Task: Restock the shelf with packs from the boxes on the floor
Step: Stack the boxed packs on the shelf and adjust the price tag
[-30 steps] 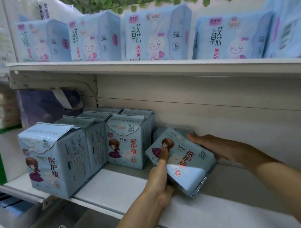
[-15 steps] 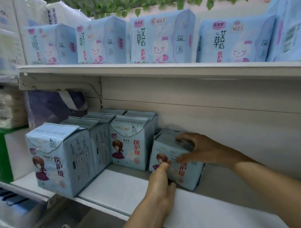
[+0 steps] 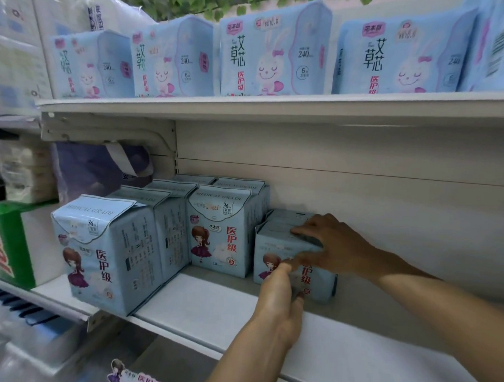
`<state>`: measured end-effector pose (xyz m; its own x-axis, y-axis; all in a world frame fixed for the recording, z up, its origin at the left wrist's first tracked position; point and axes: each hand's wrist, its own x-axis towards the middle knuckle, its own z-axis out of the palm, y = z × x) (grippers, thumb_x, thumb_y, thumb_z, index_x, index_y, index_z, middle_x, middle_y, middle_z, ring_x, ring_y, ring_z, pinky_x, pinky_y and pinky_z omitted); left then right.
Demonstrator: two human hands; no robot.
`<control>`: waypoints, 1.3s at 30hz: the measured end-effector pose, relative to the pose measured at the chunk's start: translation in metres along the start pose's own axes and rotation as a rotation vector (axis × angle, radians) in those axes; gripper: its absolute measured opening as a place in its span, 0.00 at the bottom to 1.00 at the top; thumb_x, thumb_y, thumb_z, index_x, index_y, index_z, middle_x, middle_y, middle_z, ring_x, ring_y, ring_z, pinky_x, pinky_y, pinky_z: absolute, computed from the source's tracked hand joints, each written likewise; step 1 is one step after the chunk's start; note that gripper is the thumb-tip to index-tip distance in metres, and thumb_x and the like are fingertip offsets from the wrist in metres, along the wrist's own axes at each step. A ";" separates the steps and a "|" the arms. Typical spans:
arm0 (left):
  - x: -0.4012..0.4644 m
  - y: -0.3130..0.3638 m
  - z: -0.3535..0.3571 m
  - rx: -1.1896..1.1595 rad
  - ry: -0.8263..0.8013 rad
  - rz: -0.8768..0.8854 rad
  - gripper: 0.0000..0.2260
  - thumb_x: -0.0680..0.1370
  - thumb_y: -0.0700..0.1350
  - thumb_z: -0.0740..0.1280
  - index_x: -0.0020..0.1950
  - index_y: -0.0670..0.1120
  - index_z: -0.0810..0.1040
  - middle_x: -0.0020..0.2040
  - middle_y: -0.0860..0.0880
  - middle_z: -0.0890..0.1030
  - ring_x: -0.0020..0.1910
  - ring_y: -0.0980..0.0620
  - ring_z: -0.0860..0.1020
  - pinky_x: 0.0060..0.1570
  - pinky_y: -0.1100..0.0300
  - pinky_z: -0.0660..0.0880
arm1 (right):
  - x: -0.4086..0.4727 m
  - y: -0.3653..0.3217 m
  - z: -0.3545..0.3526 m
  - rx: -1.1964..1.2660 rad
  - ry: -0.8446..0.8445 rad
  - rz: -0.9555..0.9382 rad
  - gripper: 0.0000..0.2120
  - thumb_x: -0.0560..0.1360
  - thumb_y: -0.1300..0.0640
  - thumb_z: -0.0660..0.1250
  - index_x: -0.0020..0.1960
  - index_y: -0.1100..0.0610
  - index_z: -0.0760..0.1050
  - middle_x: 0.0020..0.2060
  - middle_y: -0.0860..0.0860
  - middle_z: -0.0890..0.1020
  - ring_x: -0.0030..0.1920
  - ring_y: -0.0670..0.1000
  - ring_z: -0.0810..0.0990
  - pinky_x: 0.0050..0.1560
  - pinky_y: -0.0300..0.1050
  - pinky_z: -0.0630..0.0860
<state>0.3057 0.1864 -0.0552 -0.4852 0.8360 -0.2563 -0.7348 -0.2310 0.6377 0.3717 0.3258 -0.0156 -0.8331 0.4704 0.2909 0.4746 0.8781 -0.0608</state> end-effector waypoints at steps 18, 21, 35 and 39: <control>-0.035 0.021 -0.035 -0.033 0.048 0.059 0.12 0.82 0.40 0.61 0.64 0.39 0.73 0.63 0.39 0.77 0.63 0.42 0.77 0.63 0.48 0.74 | -0.041 -0.052 0.009 0.393 0.460 0.035 0.10 0.80 0.48 0.60 0.49 0.51 0.79 0.48 0.49 0.79 0.48 0.50 0.76 0.50 0.47 0.72; -0.052 0.023 -0.051 -0.045 0.064 0.141 0.14 0.83 0.42 0.60 0.68 0.40 0.72 0.60 0.40 0.79 0.58 0.43 0.80 0.53 0.50 0.78 | -0.052 -0.081 0.019 0.498 0.494 -0.042 0.15 0.81 0.48 0.60 0.43 0.55 0.79 0.38 0.50 0.80 0.39 0.49 0.76 0.42 0.49 0.73; -0.113 0.046 -0.192 -0.075 0.341 0.227 0.09 0.81 0.44 0.61 0.59 0.45 0.76 0.45 0.48 0.83 0.40 0.52 0.81 0.39 0.57 0.77 | -0.061 -0.219 0.090 0.721 0.223 -0.320 0.19 0.76 0.44 0.58 0.42 0.56 0.79 0.38 0.50 0.79 0.38 0.51 0.76 0.40 0.56 0.74; -0.129 0.065 -0.251 -0.119 0.427 0.207 0.06 0.80 0.43 0.62 0.54 0.45 0.77 0.43 0.48 0.84 0.40 0.51 0.81 0.39 0.58 0.78 | -0.047 -0.272 0.131 0.805 0.070 -0.330 0.12 0.78 0.52 0.64 0.43 0.57 0.81 0.38 0.51 0.80 0.37 0.50 0.76 0.41 0.53 0.75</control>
<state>0.2014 -0.0613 -0.1628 -0.7594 0.4936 -0.4238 -0.6396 -0.4469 0.6255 0.2446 0.0760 -0.1374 -0.8607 0.1982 0.4689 -0.1544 0.7760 -0.6115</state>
